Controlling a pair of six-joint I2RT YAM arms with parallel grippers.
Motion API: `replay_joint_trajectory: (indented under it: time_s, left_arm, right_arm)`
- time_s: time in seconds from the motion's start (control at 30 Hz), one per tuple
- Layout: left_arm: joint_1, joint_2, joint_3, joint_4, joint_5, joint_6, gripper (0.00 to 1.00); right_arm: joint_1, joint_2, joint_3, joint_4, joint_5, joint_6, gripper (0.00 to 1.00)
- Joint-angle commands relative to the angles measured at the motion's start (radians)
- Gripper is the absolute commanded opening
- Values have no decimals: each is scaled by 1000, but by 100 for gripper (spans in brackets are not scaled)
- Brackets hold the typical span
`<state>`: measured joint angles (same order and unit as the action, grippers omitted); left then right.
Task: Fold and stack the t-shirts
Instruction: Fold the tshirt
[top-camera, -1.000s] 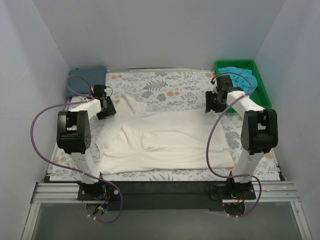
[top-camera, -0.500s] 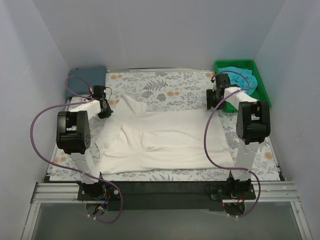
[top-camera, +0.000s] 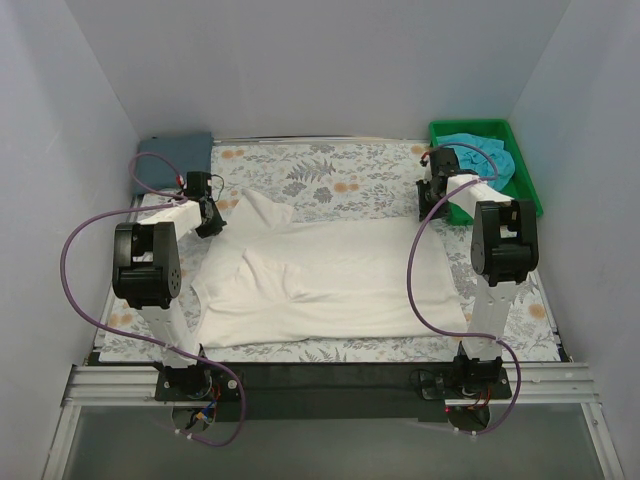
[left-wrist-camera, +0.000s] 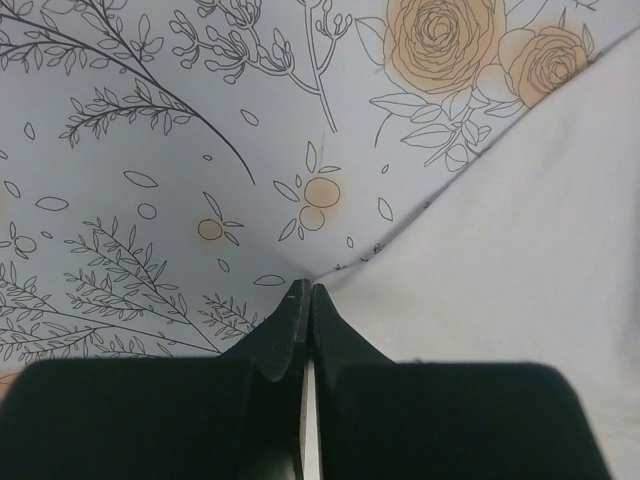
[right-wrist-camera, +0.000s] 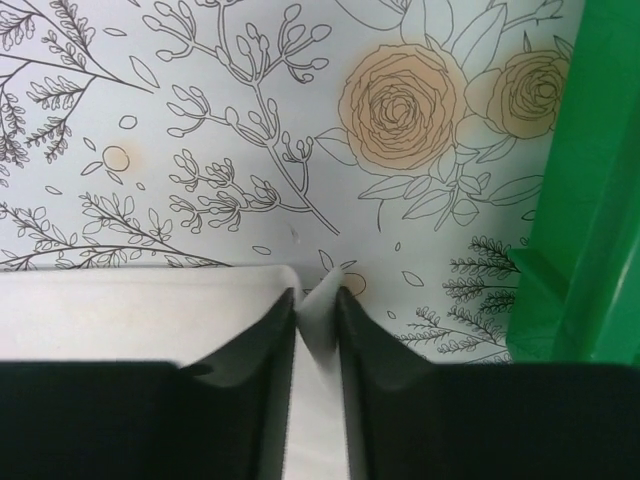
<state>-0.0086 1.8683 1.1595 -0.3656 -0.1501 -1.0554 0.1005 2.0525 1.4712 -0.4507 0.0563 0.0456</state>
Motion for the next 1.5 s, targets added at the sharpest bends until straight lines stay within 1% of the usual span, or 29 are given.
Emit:
replay_joint_trajectory:
  time_s: [0.0,0.07,0.1,0.13,0.17,0.23,0.53,0.67,0.83,1.1,1.43,1.47]
  left_arm:
    - [-2,14,-27,-56,3,-12,0]
    - [-1,18,-20,-61,4,-14,0]
    - [-1,22,-11,-65,7,-14,0]
    - [-2,23,-6,-67,10,-12,0]
    - [-1,22,-3,-67,15,-12,0]
    - [-1,15,0,-67,26,-14,0]
    - [-2,-81,20,-30,86,18,0]
    - [-1,-98,48,-27,93,28,0]
    - [-2,-141,32,-35,101,29,0]
    - [-1,-236,-1,-32,119,26,0]
    - [-2,-334,-76,-55,89,21,0]
    - [-2,-351,-83,-55,86,21,0]
  right_arm:
    - [-5,18,-2,4,19,-19,20]
    - [-5,15,6,4,20,-26,19]
    - [-7,12,9,3,20,-27,13]
    - [-7,11,12,3,19,-30,11]
    - [-7,8,14,3,20,-30,5]
    - [-5,0,14,1,16,-30,1]
    - [-5,-61,17,-5,-6,-16,1]
    - [-8,-81,28,-23,0,-21,1]
    - [-7,-121,14,-45,1,-16,1]
    - [-8,-218,-55,-48,-36,14,1]
    - [-15,-356,-176,-54,-49,56,1]
    - [-16,-365,-181,-52,-82,57,1]
